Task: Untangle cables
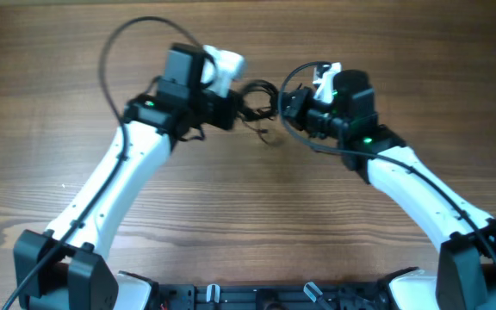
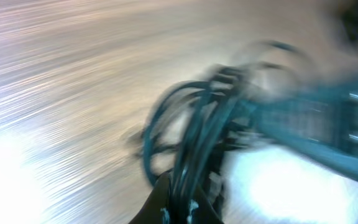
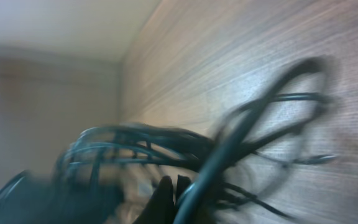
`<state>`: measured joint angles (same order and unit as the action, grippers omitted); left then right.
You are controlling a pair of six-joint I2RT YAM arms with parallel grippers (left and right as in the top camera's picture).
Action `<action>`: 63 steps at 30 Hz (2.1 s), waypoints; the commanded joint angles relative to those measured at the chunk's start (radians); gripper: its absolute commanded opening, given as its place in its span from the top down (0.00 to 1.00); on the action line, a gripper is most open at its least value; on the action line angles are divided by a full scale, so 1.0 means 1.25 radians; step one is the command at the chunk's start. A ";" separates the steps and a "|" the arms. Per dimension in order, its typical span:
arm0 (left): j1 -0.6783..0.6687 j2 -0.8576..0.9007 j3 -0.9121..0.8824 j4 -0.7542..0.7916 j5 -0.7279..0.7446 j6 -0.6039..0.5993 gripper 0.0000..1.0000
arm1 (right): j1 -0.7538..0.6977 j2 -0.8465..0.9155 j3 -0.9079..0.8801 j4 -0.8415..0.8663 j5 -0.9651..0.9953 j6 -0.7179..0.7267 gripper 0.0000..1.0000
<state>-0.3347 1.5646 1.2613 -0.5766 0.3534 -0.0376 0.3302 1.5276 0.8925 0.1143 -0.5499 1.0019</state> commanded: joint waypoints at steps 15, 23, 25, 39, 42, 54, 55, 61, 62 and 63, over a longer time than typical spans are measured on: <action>0.164 0.085 -0.001 0.193 -0.265 -0.530 0.96 | -0.157 -0.048 0.007 -0.048 -0.643 -0.416 0.89; 0.173 0.085 -0.001 0.244 0.016 -0.304 0.96 | -0.156 -0.046 0.007 -0.367 -0.315 -0.360 0.04; 0.168 0.085 -0.001 0.223 -0.006 -0.302 0.96 | -0.140 -0.046 0.007 -0.302 -0.374 -0.352 0.07; -0.003 0.085 -0.001 0.182 -0.005 -0.245 0.96 | 0.074 0.020 0.007 -0.093 0.303 0.291 0.34; -0.018 0.085 -0.001 0.158 -0.005 -0.245 0.96 | 0.073 0.020 0.007 -0.071 0.329 0.301 0.36; -0.030 0.051 -0.001 0.130 0.079 -0.245 0.96 | 0.074 0.130 0.007 -0.035 0.247 0.360 0.95; -0.025 0.038 -0.001 0.115 0.068 -0.244 0.96 | 0.063 0.124 0.007 -0.018 0.220 0.280 0.95; 0.007 0.034 -0.001 0.020 -0.201 -0.246 0.96 | -0.021 -0.026 0.007 -0.002 -0.102 -0.052 0.96; 0.008 0.035 -0.001 0.017 -0.231 -0.250 0.96 | -0.033 -0.060 0.007 -0.009 -0.142 -0.096 0.95; 0.010 0.038 -0.001 0.019 -0.274 -0.267 0.96 | -0.042 -0.099 0.007 -0.028 -0.169 -0.136 0.95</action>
<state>-0.3351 1.6257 1.2556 -0.5537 0.2100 -0.3599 0.3080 1.5372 0.8921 0.1020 -0.5468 1.0714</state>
